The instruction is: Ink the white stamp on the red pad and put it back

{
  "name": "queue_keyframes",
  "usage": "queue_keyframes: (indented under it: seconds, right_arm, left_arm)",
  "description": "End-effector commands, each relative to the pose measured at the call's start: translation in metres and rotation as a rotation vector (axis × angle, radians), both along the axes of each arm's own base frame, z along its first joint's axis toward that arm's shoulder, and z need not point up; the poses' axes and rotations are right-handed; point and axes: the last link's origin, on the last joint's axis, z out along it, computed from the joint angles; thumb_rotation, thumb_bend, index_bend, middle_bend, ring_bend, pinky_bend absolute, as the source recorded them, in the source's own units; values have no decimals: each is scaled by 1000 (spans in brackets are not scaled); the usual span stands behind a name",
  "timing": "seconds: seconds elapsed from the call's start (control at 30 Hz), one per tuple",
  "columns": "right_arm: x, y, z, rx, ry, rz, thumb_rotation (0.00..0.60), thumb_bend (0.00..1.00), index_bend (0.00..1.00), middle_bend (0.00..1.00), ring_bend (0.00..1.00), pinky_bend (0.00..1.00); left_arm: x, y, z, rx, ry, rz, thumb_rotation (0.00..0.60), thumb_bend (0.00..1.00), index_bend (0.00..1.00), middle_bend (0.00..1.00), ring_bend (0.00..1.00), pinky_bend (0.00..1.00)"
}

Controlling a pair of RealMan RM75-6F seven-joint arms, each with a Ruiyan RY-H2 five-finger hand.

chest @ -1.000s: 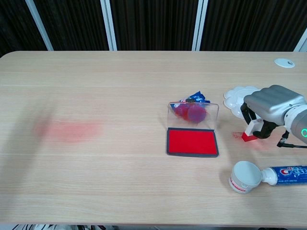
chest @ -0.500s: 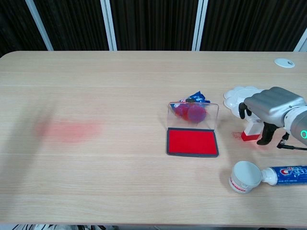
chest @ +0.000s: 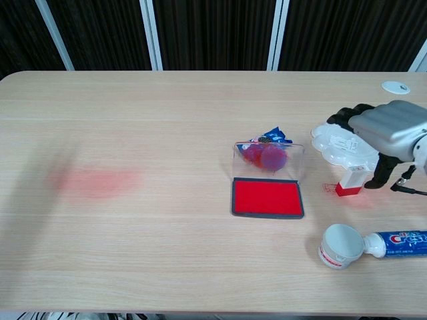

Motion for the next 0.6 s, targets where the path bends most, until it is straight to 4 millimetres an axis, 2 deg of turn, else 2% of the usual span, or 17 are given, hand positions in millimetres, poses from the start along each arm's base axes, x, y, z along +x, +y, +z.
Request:
queue_keyframes:
  seconds: [0.03, 0.17, 0.37, 0.6]
  right_arm:
    - [-7, 10, 26, -43, -22, 18, 600, 105, 0, 1, 29, 248]
    - [-21, 23, 53, -94, -65, 31, 600, 105, 0, 0, 24, 241]
    - [-53, 56, 102, -186, -175, 66, 600, 84, 0, 0, 4, 214]
    - [-74, 84, 134, -234, -259, 97, 600, 46, 0, 0, 0, 198]
  left_arm:
    - [0, 0, 0, 3, 10, -8, 600, 1, 0, 0, 0, 0]
    - [1, 0, 0, 9, 21, -19, 600, 1, 0, 0, 0, 0]
    - [2, -1, -1, 28, 35, -49, 600, 1, 0, 0, 0, 0]
    - [3, -2, -3, 46, 64, -88, 600, 1, 0, 0, 0, 0]
